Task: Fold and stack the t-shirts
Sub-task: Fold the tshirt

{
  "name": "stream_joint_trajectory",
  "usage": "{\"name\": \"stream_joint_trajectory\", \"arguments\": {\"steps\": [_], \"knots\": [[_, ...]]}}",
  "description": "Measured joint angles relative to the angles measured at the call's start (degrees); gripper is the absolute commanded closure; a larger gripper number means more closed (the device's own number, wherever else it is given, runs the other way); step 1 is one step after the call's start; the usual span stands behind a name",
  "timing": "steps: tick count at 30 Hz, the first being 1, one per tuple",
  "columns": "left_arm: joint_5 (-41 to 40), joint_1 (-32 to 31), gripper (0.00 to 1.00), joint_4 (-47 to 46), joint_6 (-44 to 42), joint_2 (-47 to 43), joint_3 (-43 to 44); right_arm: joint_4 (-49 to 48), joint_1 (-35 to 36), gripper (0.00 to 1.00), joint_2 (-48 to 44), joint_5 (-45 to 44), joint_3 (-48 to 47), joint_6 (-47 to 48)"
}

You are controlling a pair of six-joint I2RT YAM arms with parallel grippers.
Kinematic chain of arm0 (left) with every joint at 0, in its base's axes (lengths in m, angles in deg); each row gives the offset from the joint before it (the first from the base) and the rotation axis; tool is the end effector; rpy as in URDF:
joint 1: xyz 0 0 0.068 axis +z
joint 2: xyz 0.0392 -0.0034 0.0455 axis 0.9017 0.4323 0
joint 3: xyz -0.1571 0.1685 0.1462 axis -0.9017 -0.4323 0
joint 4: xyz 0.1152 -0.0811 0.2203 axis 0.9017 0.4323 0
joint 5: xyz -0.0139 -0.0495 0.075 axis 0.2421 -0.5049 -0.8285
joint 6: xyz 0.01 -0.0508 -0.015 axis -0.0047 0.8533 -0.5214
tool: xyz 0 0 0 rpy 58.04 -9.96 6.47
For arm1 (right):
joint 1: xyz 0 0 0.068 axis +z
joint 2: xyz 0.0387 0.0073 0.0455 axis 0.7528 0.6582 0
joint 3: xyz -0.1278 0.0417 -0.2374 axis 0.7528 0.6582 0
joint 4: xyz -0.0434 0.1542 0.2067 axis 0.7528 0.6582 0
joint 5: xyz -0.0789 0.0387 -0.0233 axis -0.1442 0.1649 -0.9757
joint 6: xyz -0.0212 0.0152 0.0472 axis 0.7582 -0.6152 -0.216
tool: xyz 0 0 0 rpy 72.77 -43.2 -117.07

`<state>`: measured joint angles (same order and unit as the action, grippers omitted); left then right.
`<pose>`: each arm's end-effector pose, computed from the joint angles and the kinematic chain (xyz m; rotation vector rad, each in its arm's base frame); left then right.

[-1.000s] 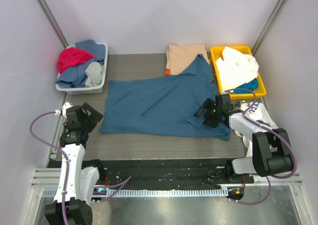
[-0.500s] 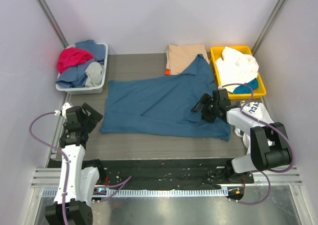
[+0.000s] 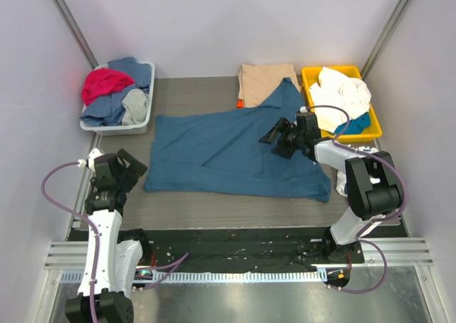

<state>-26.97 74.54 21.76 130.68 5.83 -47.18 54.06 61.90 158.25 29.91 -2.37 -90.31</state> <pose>0.1461 0.0297 0.2443 -1.0645 2.0211 -0.1878 0.3234 0.0878 0.1746 0.5270 2.3892 0.9148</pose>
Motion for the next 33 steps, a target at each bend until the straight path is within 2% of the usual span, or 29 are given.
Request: {"name": "stream_joint_trajectory", "arguments": {"steps": [7,20,26,33], "knots": [[0.07,0.0,0.0,0.33,0.0,-0.7,0.0,-0.48,0.0,0.24,-2.73,1.38,-0.83,1.4],[5.79,0.0,0.0,-3.63,-1.27,3.76,0.02,16.0,0.42,0.24,-14.67,-6.47,-0.48,10.97],[9.27,-0.07,0.0,-6.49,-1.29,5.79,0.0,22.84,1.03,0.24,-20.65,-12.2,4.24,13.31],[10.36,-3.08,0.0,-8.66,-1.29,7.26,0.0,26.64,3.04,0.25,-22.43,-14.84,9.46,13.92]]}}
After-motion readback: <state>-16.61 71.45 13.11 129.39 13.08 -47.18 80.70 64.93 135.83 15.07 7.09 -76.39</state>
